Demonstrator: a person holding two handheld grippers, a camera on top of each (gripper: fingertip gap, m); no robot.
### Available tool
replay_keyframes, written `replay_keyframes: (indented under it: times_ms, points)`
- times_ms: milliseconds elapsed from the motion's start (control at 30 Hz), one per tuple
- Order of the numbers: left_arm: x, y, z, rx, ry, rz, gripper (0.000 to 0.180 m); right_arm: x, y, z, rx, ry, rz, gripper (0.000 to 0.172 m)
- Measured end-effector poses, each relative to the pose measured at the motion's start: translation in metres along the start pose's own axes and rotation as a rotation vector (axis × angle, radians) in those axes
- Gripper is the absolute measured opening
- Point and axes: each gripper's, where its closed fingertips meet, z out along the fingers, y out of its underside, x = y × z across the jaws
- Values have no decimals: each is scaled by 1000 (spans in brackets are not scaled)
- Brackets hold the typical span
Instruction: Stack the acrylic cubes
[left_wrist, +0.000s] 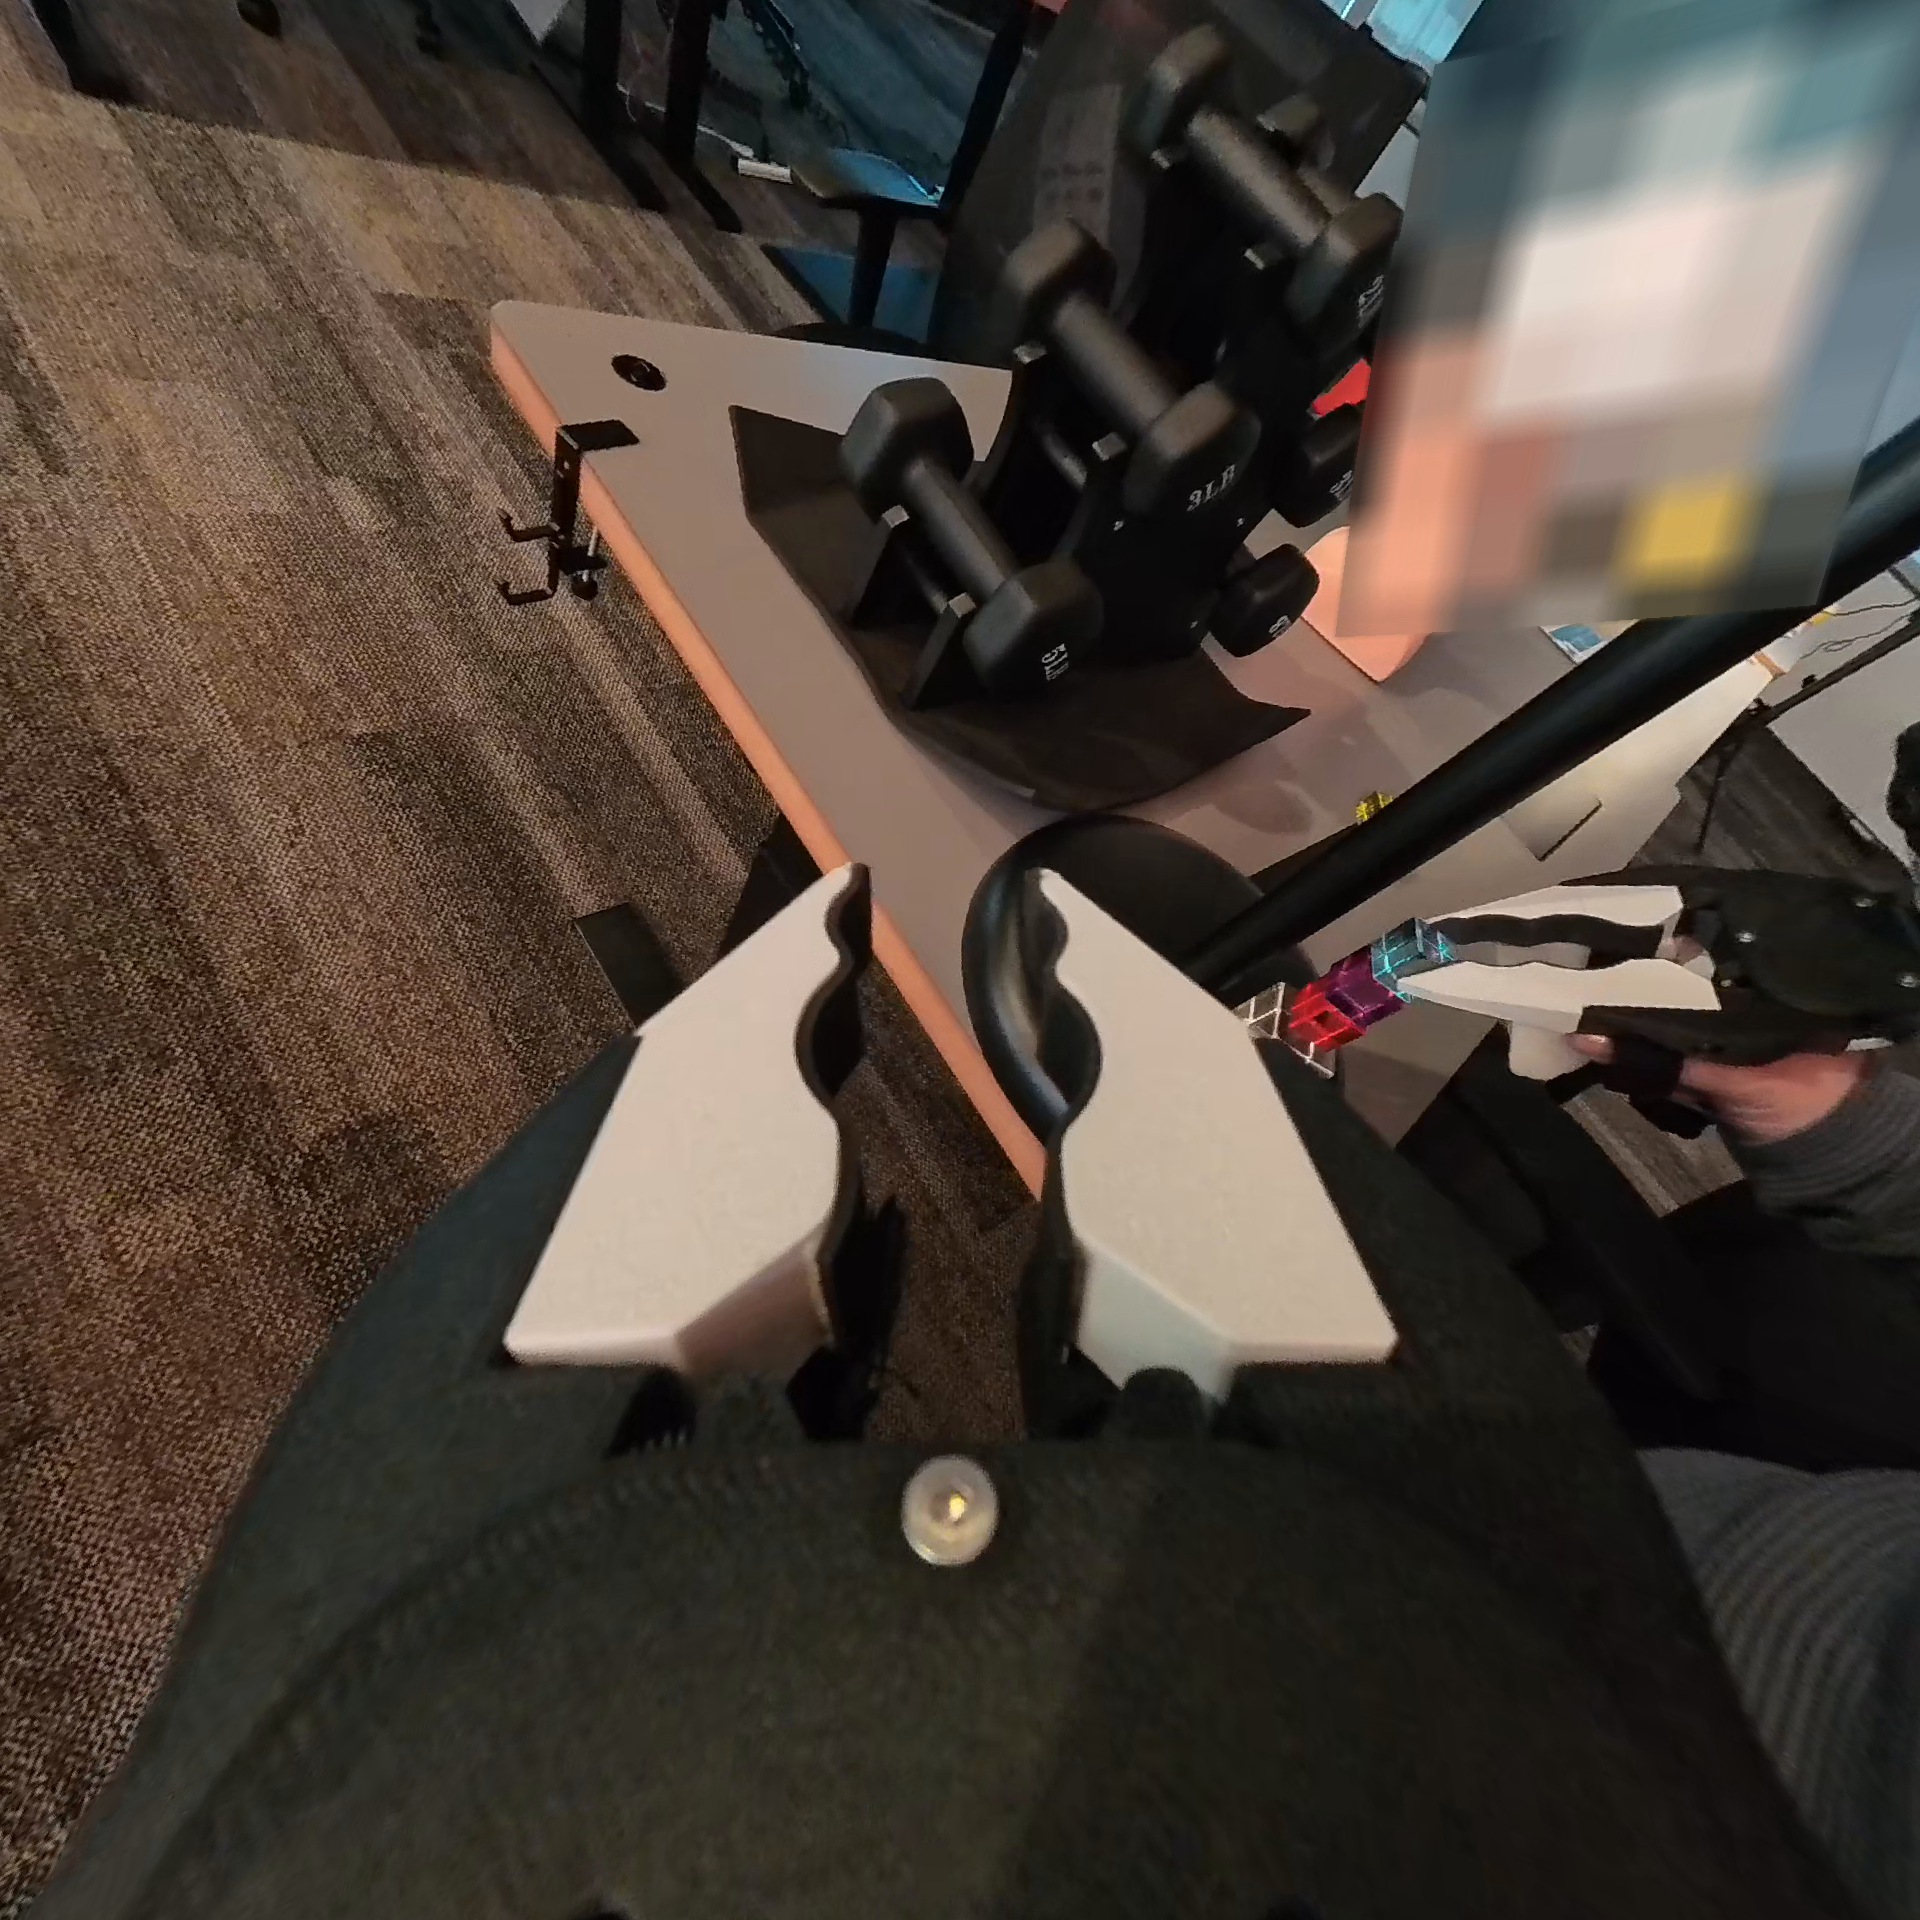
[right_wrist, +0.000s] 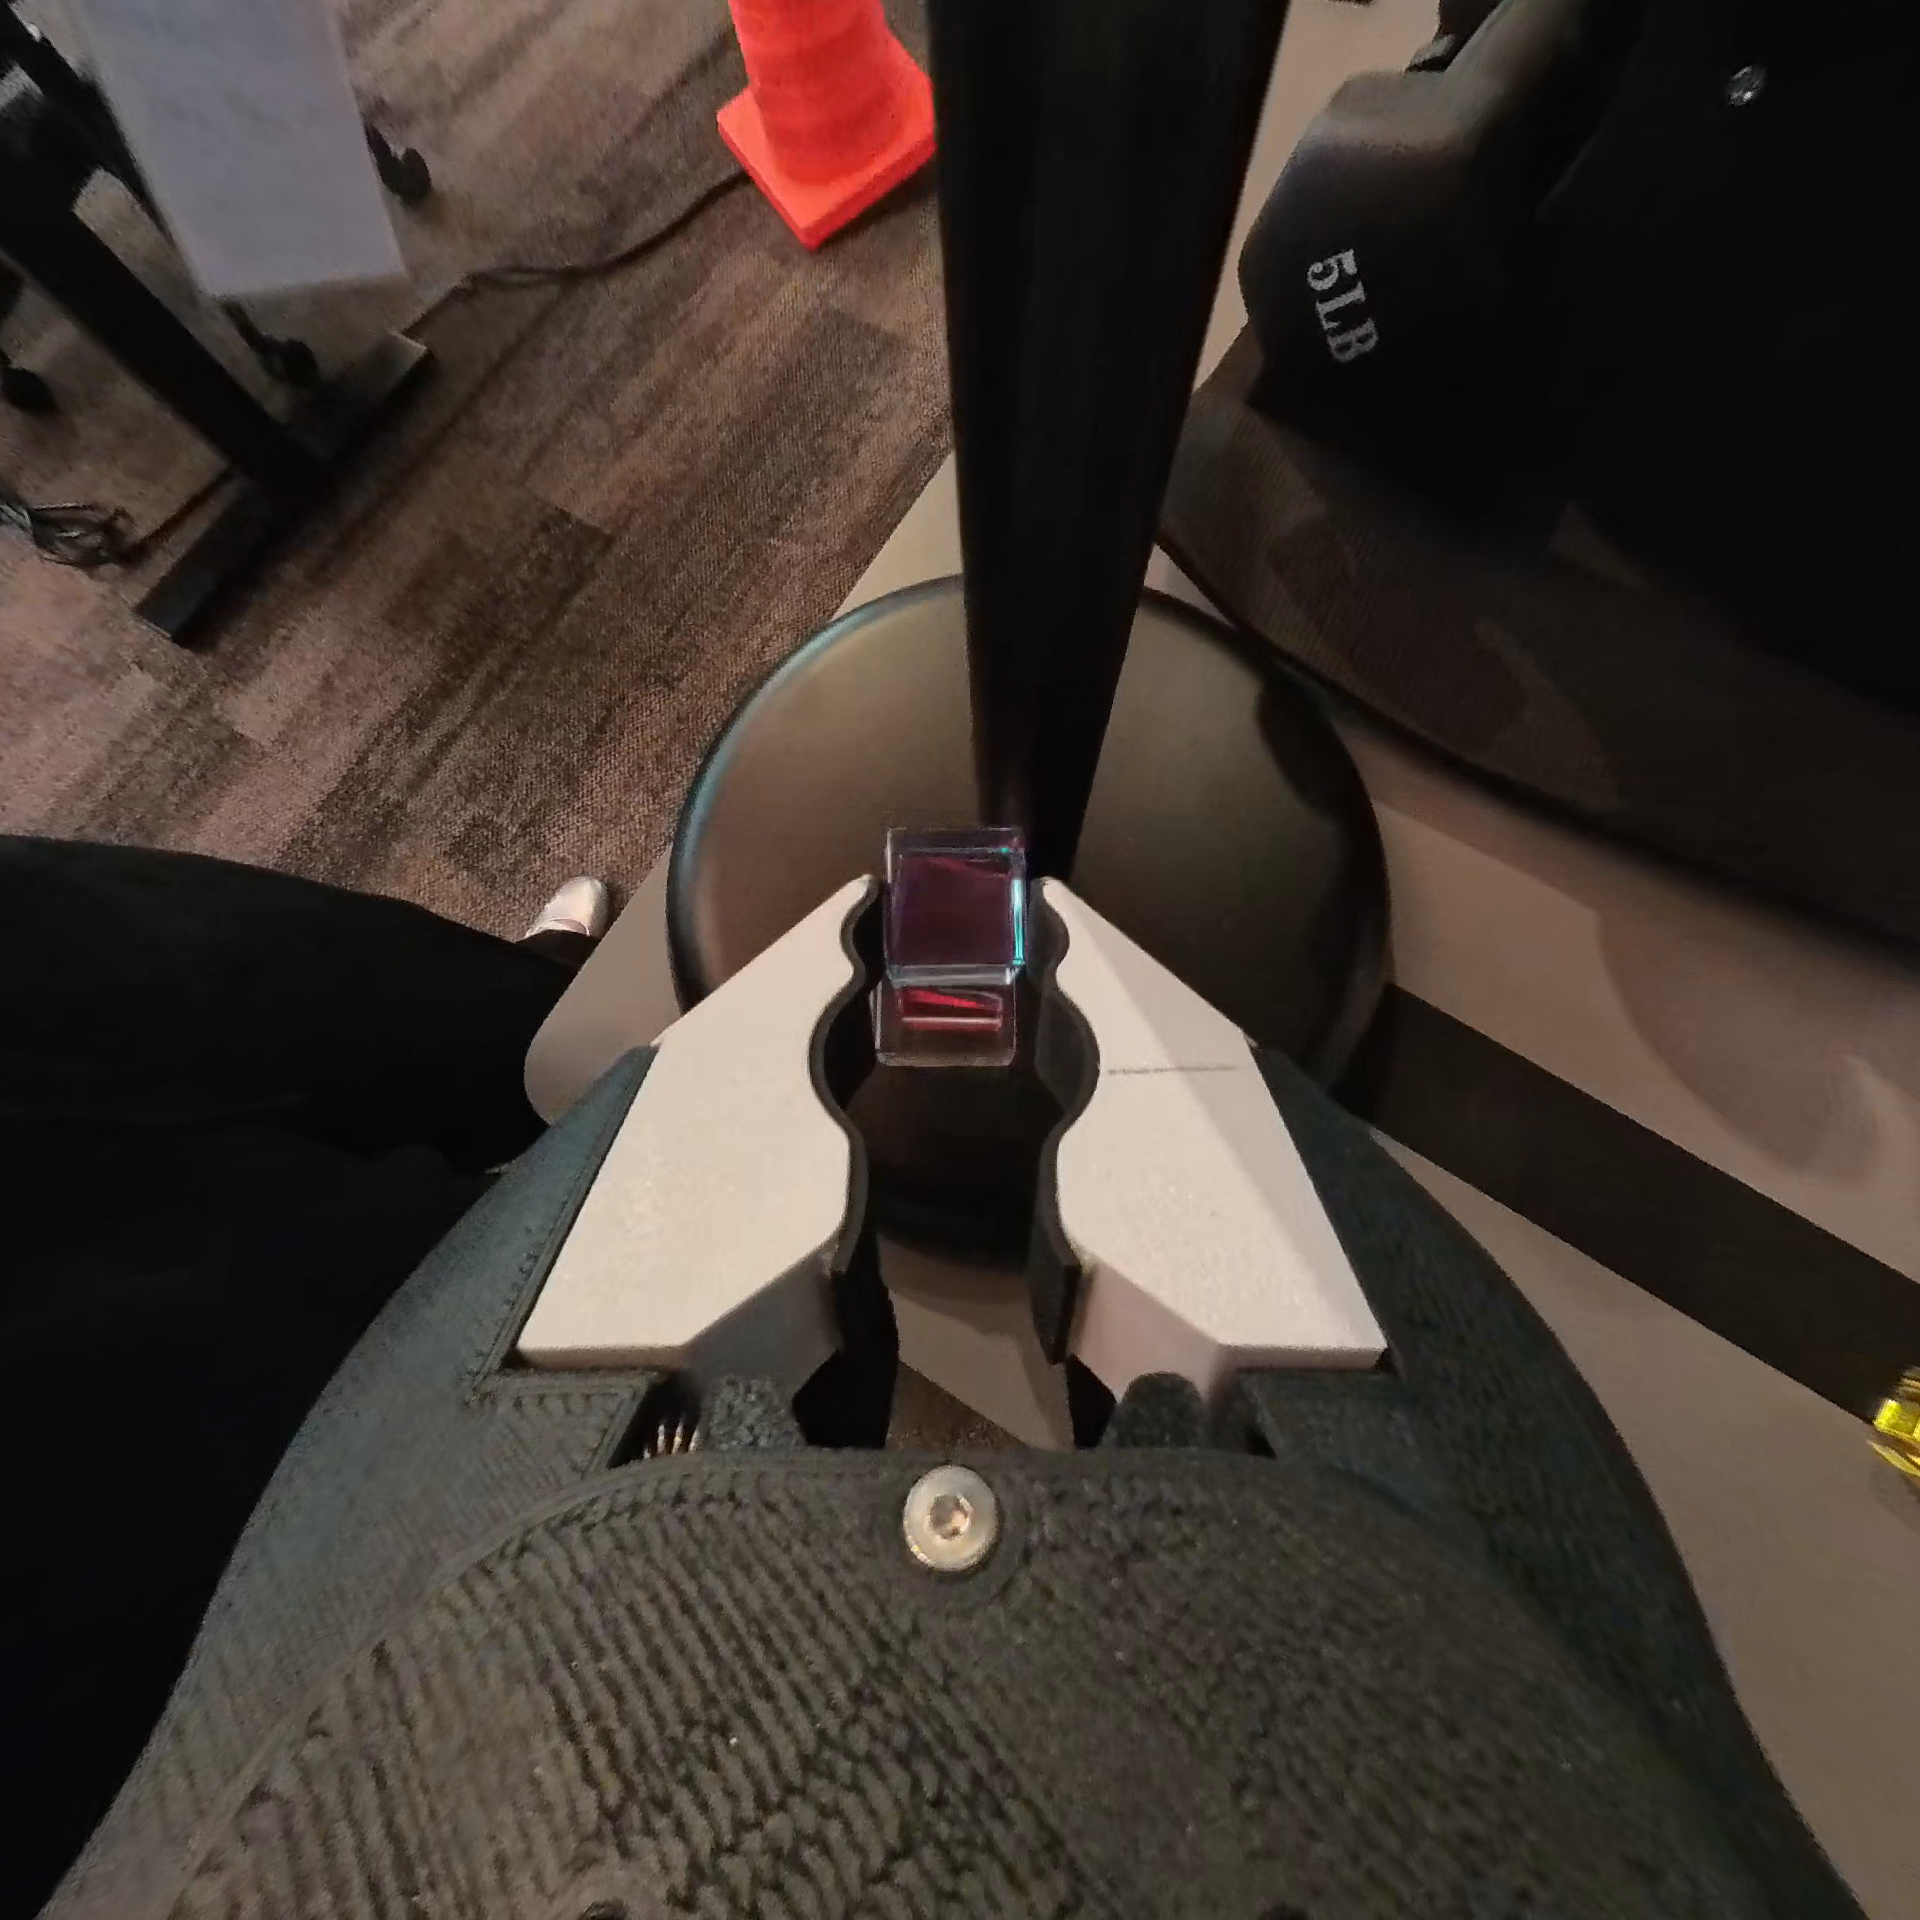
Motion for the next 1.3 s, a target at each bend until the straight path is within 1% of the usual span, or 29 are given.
replay_keyframes:
  times_ms: [67, 133, 167, 200, 233, 267, 300, 367, 400, 500, 567, 633, 700, 767, 800, 833, 900, 933, 1000, 1033, 1133, 1200, 1267, 1300]
  points:
    - [0, 0, 0, 0, -1, 0, 28, 0, -1, -1, 14, 2, 4, 27]
    - [-1, 0, 0, 0, -3, 0, 28, -3, -6, -8, 66, -20, 31, 60]
    - [-1, -1, -1, 1, -4, -1, 28, -3, -11, -17, 121, -40, 58, 71]
    - [-1, -1, -1, 1, -5, -2, 28, 2, -15, -29, 191, -45, 97, 75]
    - [-1, -2, -3, 0, -7, -1, 29, 16, -14, -41, 249, -14, 144, 75]
    - [-2, -2, -4, -1, -12, 4, 29, 41, -7, -52, 271, 65, 196, 75]
    - [-3, -3, -6, 0, -20, 8, 29, 73, 8, -60, 263, 172, 252, 73]
    - [-6, -1, -8, -5, -26, 5, 28, 143, 48, -69, 192, 400, 381, 69]
    - [-7, 1, -8, -12, -25, -1, 28, 172, 69, -68, 149, 474, 440, 69]
    - [-5, 4, -5, -35, -17, -13, 29, 234, 107, -47, 91, 558, 538, 69]
    - [0, 6, -5, -58, -10, 4, 29, 261, 126, -30, 20, 570, 564, 68]
    - [2, 6, -6, -80, -27, 49, 29, 281, 142, -24, -54, 607, 550, 63]
    - [2, 4, -9, -79, -44, 70, 29, 292, 160, -17, -143, 618, 553, 61]
    - [4, 3, -9, -85, -34, 51, 29, 297, 169, -13, -174, 618, 567, 57]
    - [5, 4, -9, -94, -28, 45, 29, 299, 172, -13, -186, 624, 566, 46]
    - [6, 4, -8, -102, -24, 49, 29, 300, 174, -12, -198, 622, 564, 25]
    - [8, 2, -7, -108, -22, 75, 29, 292, 168, -10, -186, 569, 583, 24]
    - [9, 0, -7, -104, -20, 86, 29, 283, 157, -9, -150, 529, 590, 24]
    - [11, -4, -6, -89, -13, 90, 29, 253, 117, -14, -40, 444, 530, 24]
    - [11, -5, -5, -82, -8, 85, 29, 229, 93, -17, 8, 380, 476, 24]
    - [11, -3, -2, -79, 9, 62, 28, 131, 28, -29, 104, 136, 307, 25]
    - [12, -2, 0, -72, 21, 50, 29, 73, 1, -37, 109, 24, 231, 25]
    - [12, -2, 2, -65, 31, 42, 28, 31, -15, -39, 93, -24, 166, 25]
    - [13, -2, 3, -61, 37, 39, 29, 17, -18, -37, 72, -27, 130, 25]
